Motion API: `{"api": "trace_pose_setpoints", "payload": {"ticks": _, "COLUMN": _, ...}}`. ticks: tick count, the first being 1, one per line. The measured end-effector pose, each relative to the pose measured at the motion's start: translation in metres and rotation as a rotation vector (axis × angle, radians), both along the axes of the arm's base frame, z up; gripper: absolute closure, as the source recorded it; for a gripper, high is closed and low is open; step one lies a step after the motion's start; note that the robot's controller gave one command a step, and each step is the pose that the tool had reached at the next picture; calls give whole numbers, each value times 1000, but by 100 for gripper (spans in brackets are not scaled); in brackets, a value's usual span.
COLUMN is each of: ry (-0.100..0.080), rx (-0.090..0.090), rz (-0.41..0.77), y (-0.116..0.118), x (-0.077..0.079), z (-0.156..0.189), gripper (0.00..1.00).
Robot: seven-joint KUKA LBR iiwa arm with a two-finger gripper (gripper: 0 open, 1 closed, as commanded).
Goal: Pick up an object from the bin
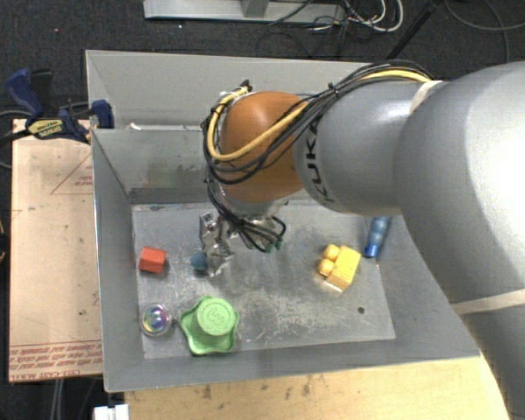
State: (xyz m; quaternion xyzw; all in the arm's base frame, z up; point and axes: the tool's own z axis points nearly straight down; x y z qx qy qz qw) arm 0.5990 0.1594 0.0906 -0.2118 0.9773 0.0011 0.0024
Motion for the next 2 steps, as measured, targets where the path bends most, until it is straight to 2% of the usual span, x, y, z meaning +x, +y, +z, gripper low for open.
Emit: {"api": "trace_pose_setpoints", "payload": {"ticks": 2, "ry": 1, "rx": 0, "rz": -5, "y": 1, "x": 1, "z": 13, "gripper": 100}}
